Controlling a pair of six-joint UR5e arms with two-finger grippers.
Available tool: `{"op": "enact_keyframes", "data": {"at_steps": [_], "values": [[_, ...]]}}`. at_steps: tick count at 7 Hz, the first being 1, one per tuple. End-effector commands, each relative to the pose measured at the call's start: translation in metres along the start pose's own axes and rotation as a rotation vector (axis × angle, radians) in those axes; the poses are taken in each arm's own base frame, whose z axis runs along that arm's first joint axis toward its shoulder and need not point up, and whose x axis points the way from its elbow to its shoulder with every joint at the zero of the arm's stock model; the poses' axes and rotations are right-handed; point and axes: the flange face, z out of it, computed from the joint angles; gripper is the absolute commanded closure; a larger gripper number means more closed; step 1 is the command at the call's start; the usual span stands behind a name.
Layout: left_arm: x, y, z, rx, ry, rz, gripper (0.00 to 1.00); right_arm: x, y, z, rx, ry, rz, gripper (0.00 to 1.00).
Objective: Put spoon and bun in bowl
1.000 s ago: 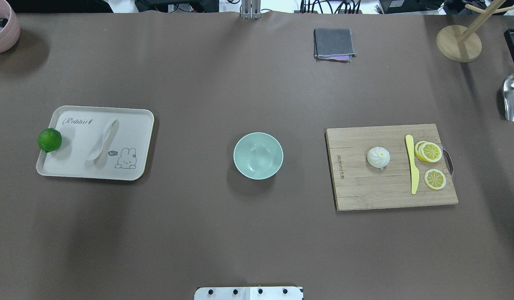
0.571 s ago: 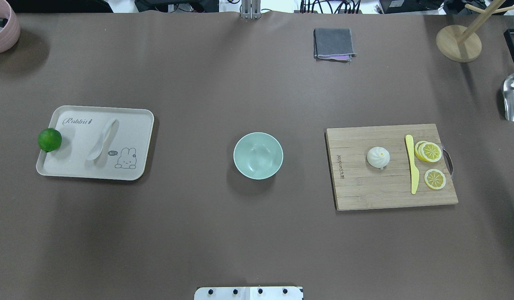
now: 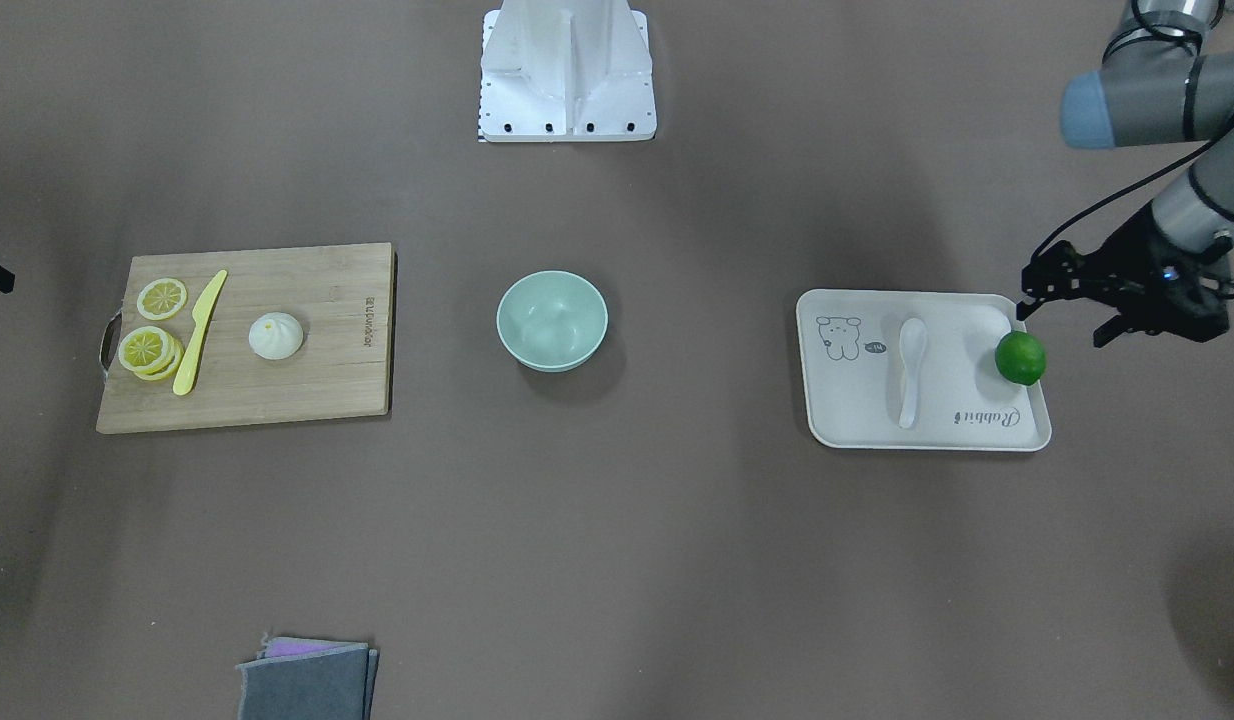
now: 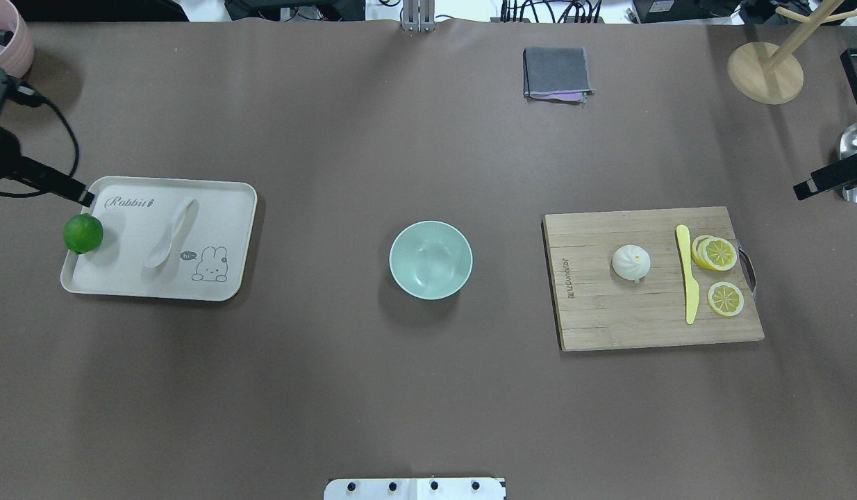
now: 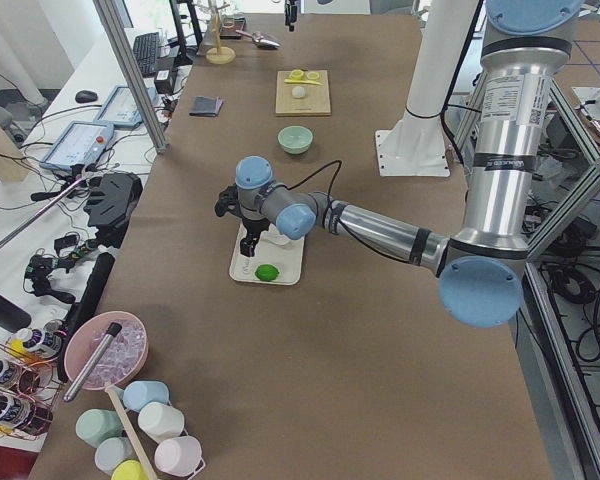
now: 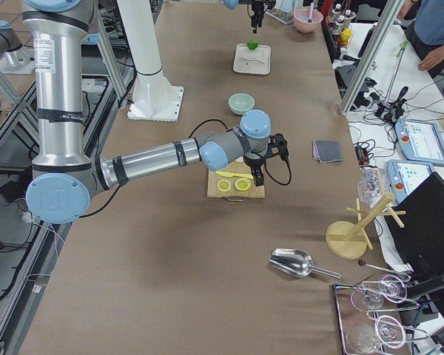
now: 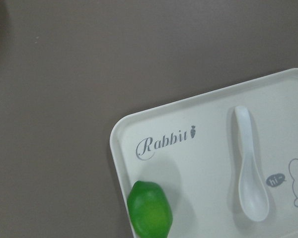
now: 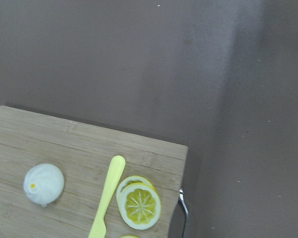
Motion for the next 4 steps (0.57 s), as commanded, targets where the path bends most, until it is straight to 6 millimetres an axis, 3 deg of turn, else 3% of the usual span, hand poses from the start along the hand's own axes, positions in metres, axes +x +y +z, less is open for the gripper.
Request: {"op": "enact_keyframes", "data": {"at_steps": [1,2,4], "values": [[0.049,-0.047,0.054,-0.024,-0.037,0.020,0.07,-0.066,-0.017,0.036,0.012,0.043,0.016,0.00],[0.060,-0.045,0.075,-0.037,-0.053,0.042,0.08,-0.101,-0.016,0.059,0.007,0.028,0.035,0.00],[0.070,-0.040,0.092,-0.067,-0.046,0.058,0.20,-0.129,-0.008,0.089,-0.019,0.030,-0.006,0.01]]}}
